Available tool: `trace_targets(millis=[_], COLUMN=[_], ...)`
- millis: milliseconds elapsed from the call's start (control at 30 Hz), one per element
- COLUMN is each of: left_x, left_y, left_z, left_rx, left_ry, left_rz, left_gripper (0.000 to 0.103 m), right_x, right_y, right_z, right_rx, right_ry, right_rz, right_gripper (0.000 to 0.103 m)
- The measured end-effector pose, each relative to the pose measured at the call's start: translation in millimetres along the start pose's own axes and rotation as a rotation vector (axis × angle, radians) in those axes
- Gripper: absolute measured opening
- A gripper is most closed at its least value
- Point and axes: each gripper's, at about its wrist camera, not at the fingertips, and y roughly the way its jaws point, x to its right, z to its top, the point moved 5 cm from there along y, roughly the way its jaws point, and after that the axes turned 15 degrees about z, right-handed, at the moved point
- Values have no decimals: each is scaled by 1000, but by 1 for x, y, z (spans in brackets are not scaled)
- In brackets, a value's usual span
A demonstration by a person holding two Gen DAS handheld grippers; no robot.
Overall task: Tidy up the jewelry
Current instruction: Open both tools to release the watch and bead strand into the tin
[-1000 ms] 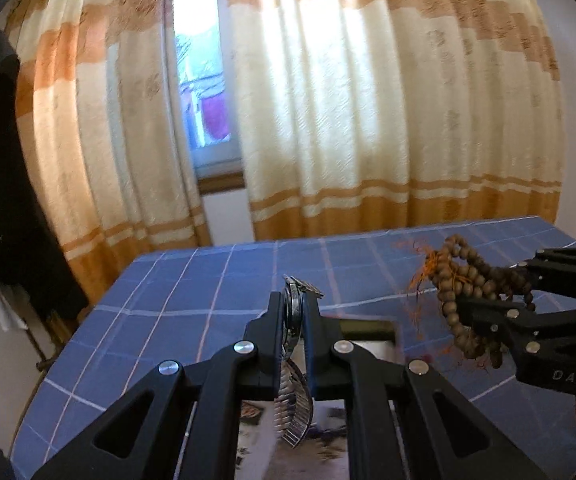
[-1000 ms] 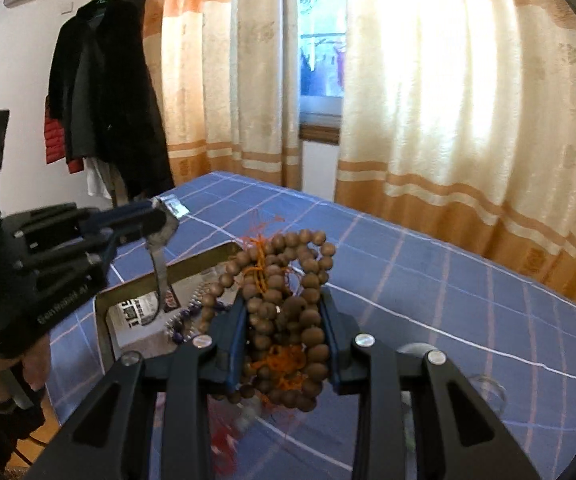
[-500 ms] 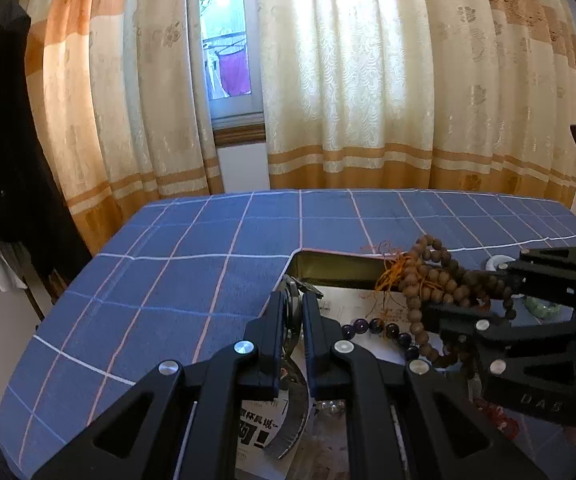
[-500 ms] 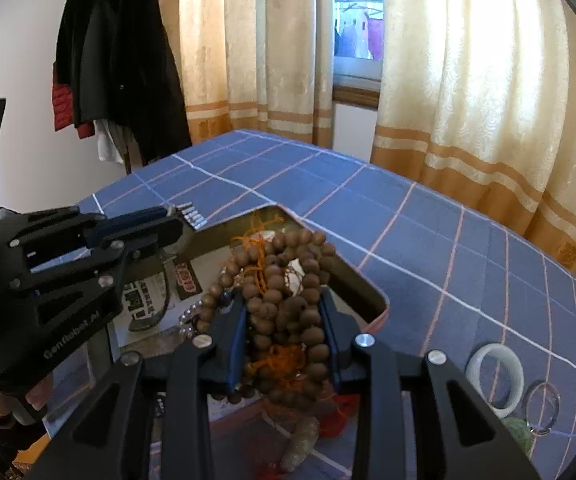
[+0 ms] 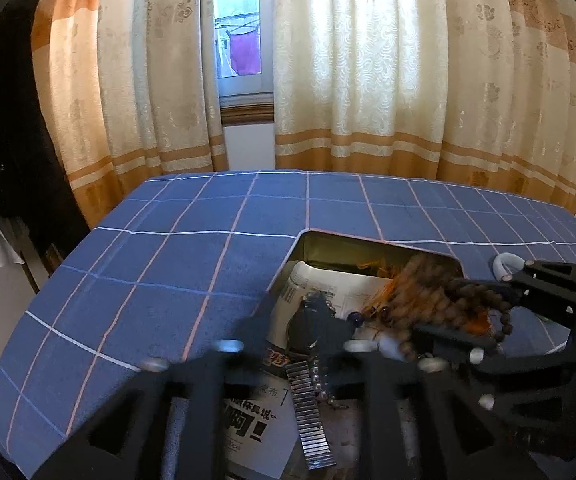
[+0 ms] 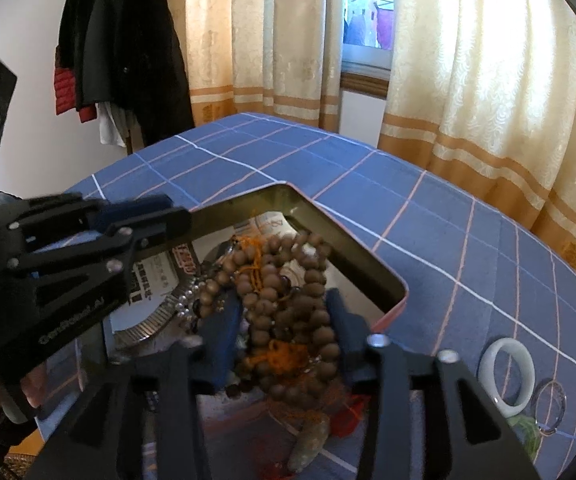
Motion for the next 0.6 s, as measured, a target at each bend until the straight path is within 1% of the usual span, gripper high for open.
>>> trace_targets(millis=[33, 67, 100, 167, 233, 367, 433, 500, 600], left_x=[-2, -5, -8, -12, -17, -20, -17, -12, -5], left_y=[-1, -5, -6, -7, -9, -14, -17, -21, -25], left_z=[1, 2, 2, 2, 2, 3, 2, 1, 2], left_rx=[10, 27, 31, 13, 13, 29, 30, 39, 49], left_ry=[-8, -24, -32, -46, -61, -55, -53, -48, -38], left_rz=[4, 15, 18, 18, 38, 93, 90, 70, 66], left_gripper=[86, 89, 89, 89, 89, 89, 89, 89, 89], right_x=[-1, -2, -4, -4, -3, -1, 0, -1, 0], right_y=[0, 0, -1, -2, -2, -8, -11, -13, -15], right_z=[0, 0, 0, 0, -1, -2, -3, -4, -6], right_rx=[4, 1, 2, 5, 4, 14, 21, 27, 25], right_ry=[-5, -13, -18, -17, -16, -2, 0, -1, 4], right_rz=[-1, -7, -9, -8, -13, -18, -21, -29, -32], right_gripper=[59, 59, 59, 59, 61, 62, 65, 65, 66])
